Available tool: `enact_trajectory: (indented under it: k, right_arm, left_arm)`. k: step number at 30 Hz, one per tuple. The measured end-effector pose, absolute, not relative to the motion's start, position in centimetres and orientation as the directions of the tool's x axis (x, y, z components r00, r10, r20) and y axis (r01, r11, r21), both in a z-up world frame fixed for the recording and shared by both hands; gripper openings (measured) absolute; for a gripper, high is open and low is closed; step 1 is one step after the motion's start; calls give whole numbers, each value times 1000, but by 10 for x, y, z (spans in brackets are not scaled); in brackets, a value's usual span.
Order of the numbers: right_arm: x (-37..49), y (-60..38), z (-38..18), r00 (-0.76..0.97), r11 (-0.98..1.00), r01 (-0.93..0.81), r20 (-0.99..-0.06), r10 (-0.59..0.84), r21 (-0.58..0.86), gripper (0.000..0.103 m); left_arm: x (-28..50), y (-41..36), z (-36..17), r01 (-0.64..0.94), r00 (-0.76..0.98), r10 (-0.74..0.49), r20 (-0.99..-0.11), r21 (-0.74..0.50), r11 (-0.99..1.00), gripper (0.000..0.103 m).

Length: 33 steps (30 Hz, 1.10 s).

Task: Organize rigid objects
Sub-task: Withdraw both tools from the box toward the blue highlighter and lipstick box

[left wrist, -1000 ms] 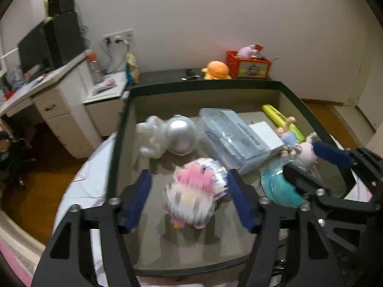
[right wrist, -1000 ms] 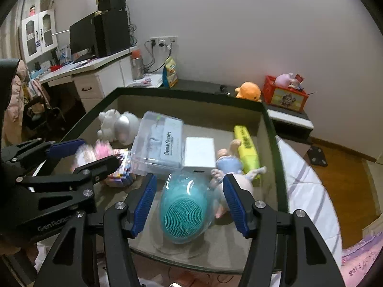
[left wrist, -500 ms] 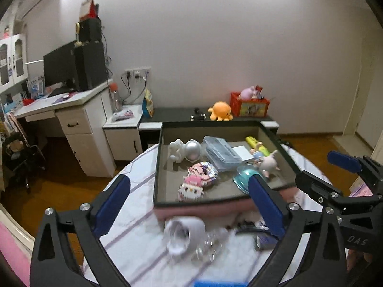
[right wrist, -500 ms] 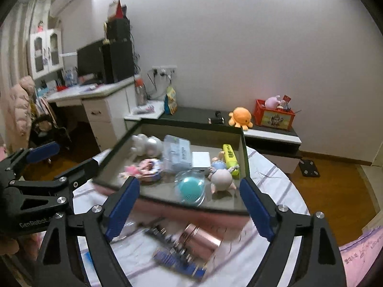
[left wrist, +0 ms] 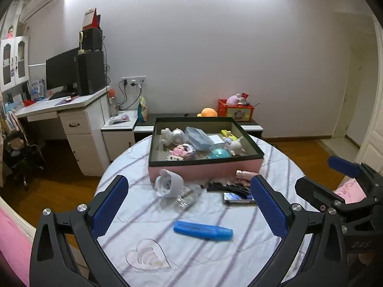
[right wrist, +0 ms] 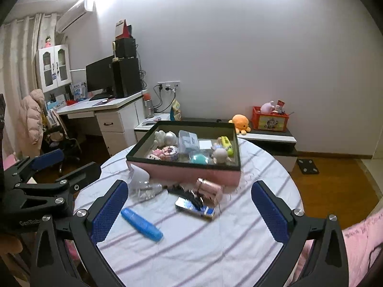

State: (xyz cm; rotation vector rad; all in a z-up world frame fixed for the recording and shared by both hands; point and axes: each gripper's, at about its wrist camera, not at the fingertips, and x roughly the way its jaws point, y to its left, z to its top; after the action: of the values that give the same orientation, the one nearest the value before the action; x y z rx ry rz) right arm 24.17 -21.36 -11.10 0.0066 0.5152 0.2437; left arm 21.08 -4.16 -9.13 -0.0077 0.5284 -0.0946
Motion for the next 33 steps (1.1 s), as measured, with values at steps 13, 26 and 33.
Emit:
enact_trajectory:
  k: [13,26,33]
  right_arm:
    - [216,-229,-131,847,978,-195,-489,206,74,103]
    - [246,-245,-182,797,989,-141,-589,133,33,103]
    - [267,-265,-212,755,992,-107,-643,126,69,103]
  left_arm:
    - [192,-57,-106,95,873,-88,-480,-8,995,103]
    - [237,-80,-177,88,766,-97,-636,-46,995,103]
    - [260,-94,-223,43,680,-42,-732,-17,999,103]
